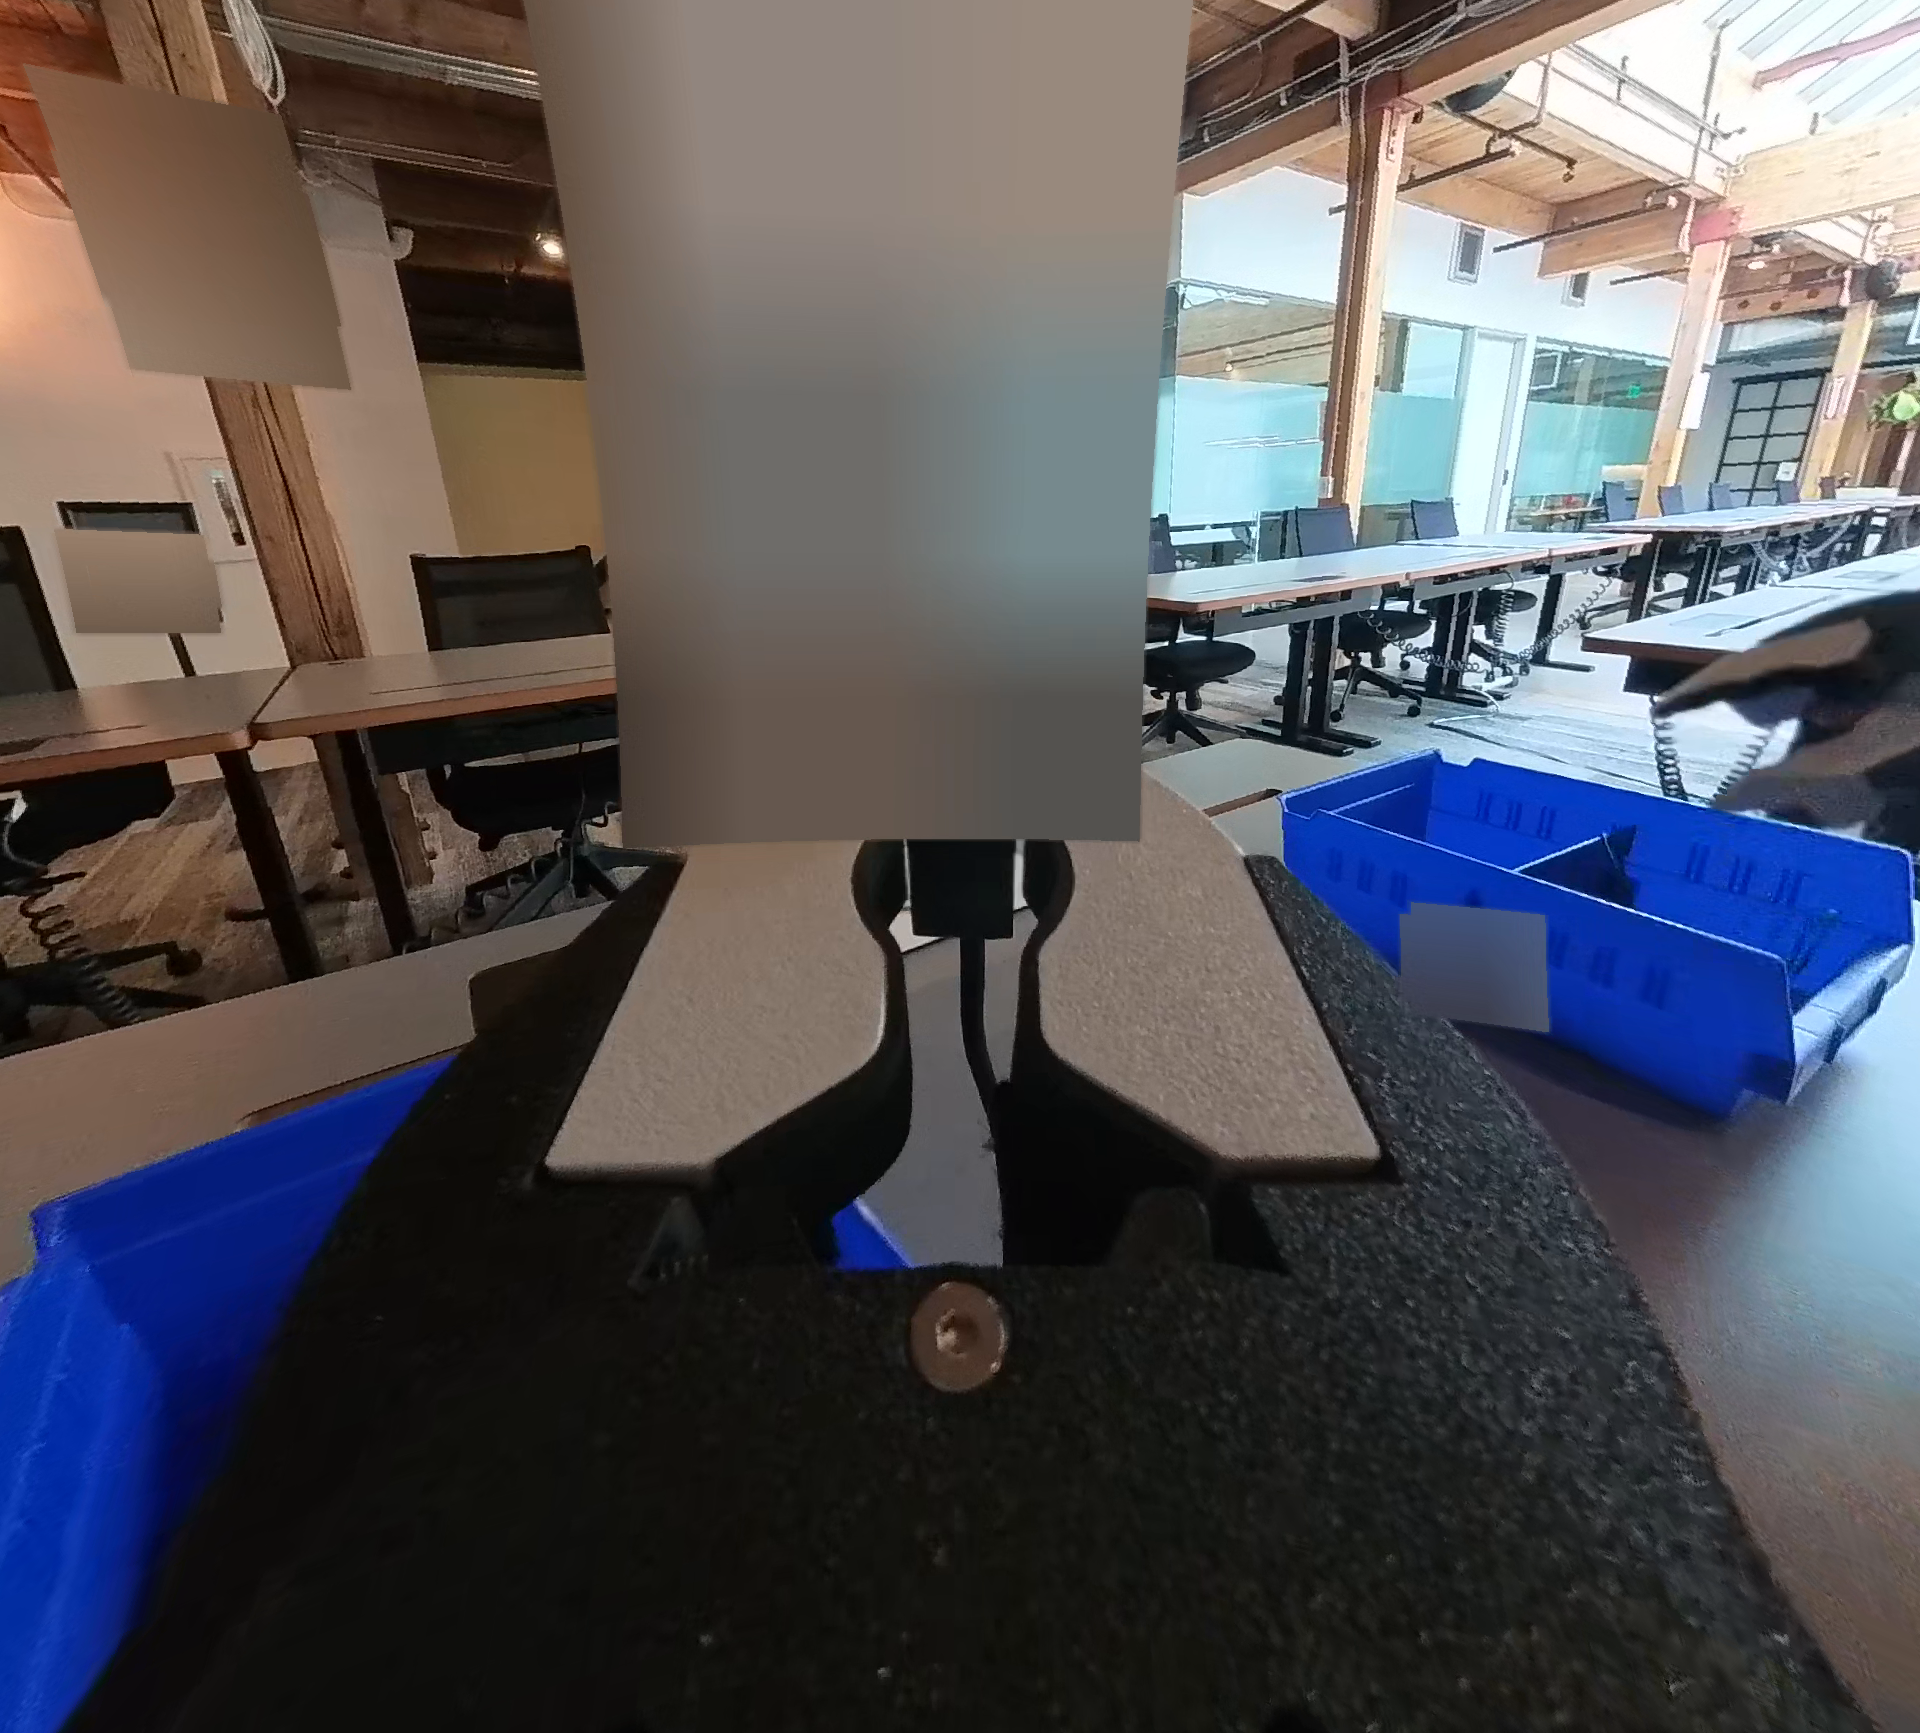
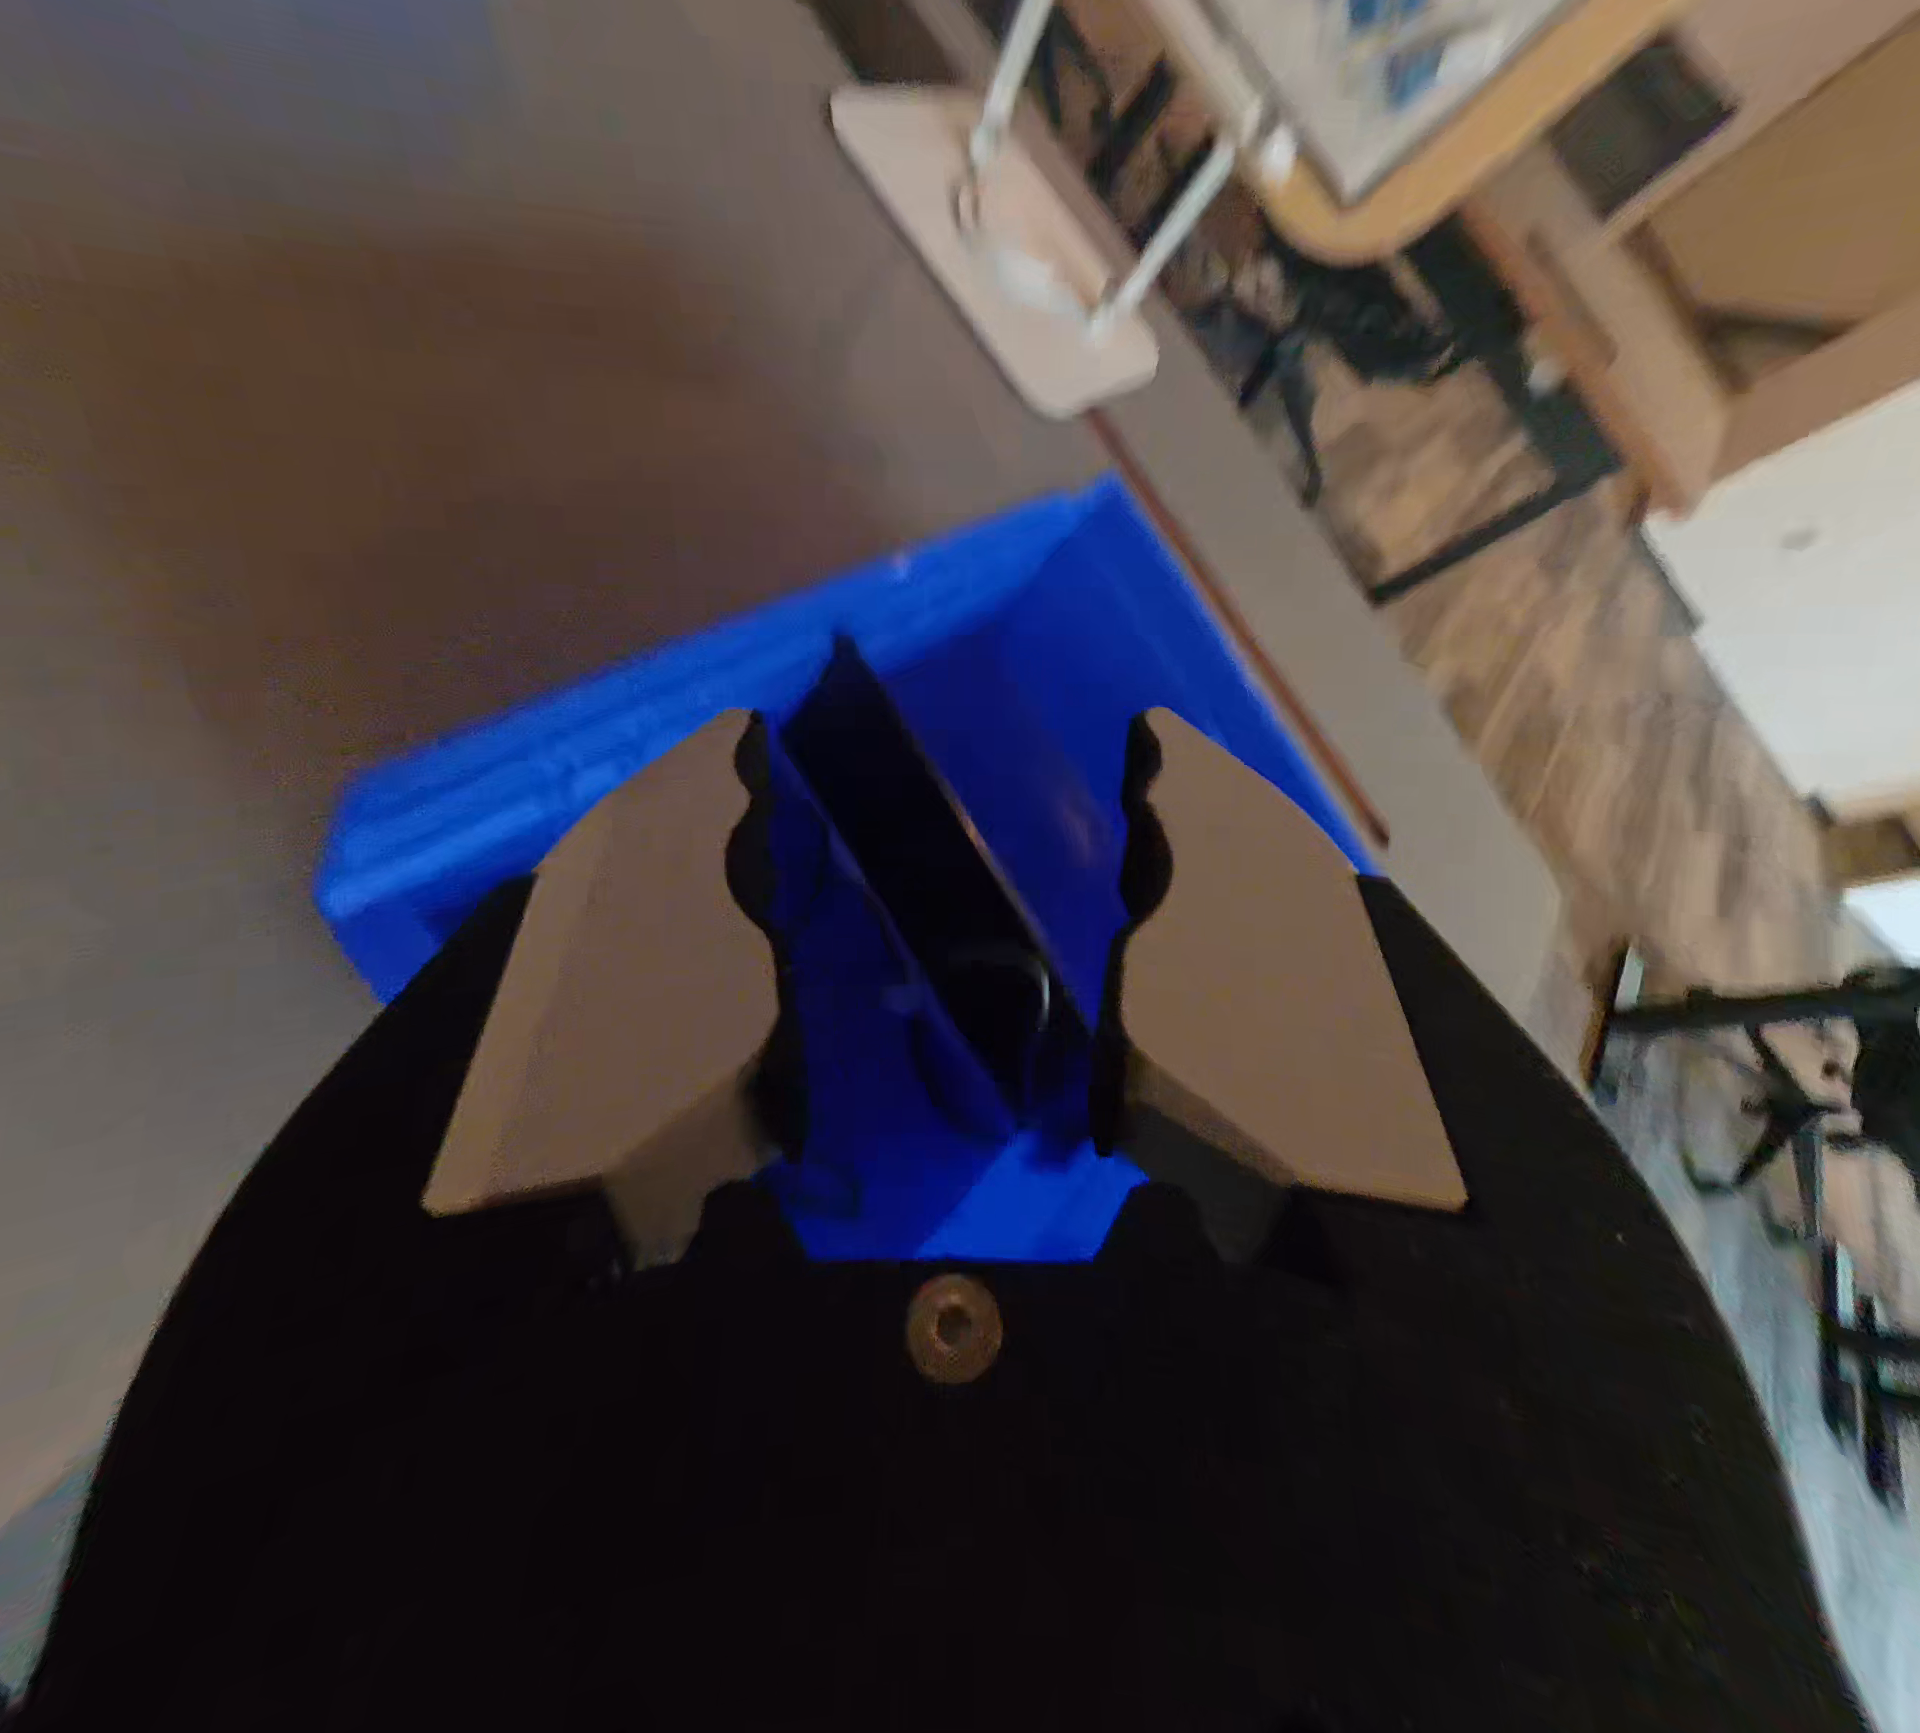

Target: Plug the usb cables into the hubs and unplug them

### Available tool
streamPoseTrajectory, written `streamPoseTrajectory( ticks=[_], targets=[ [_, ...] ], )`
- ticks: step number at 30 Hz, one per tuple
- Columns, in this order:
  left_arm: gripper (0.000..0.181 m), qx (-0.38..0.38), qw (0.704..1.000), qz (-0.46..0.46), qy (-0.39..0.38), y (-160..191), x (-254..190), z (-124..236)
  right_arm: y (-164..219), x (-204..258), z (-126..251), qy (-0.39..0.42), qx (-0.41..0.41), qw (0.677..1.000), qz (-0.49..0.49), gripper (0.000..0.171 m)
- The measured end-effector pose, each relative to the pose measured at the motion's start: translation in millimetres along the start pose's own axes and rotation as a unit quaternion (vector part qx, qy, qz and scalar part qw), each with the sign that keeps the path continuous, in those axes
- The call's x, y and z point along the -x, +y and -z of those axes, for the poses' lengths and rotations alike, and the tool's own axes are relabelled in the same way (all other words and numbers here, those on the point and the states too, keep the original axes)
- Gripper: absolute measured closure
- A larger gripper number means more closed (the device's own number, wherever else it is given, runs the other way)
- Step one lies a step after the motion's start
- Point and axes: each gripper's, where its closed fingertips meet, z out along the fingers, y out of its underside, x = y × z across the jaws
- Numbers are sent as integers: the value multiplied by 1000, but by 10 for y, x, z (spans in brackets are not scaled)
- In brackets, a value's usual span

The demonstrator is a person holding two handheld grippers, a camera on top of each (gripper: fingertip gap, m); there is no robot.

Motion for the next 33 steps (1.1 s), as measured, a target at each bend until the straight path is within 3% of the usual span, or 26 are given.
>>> streamPoseTrajectory(
  ticks=[6,11,15,21,22,23,24,27,33],
  targets=[
    [164,0,999,-6,47,-38,-250,-62,-1261,584,-46,-43,-181,981,54,109],
    [164,-14,988,0,152,-133,-777,-132,-2189,1268,11,-152,-341,926,53,111],
    [164,-4,964,20,266,-129,-1324,-148,-2686,1652,31,-240,-407,881,16,111],
    [164,91,928,-30,361,249,-1941,-196,-2917,2069,-32,-353,-419,837,-12,109],
    [164,103,922,-39,371,311,-2012,-200,-2917,2102,-28,-360,-422,832,-13,117],
    [164,114,917,-46,378,365,-2071,-205,-2895,2134,-20,-365,-425,829,-6,136],
    [163,120,918,-49,374,398,-2093,-233,-2868,2157,-3,-364,-428,827,6,150],
    [158,97,928,-64,353,395,-2051,-313,-2849,2052,10,-323,-432,842,0,154],
    [137,126,934,-266,203,507,-1400,-344,-2840,1447,366,-233,-511,826,-55,154]
  ],
)
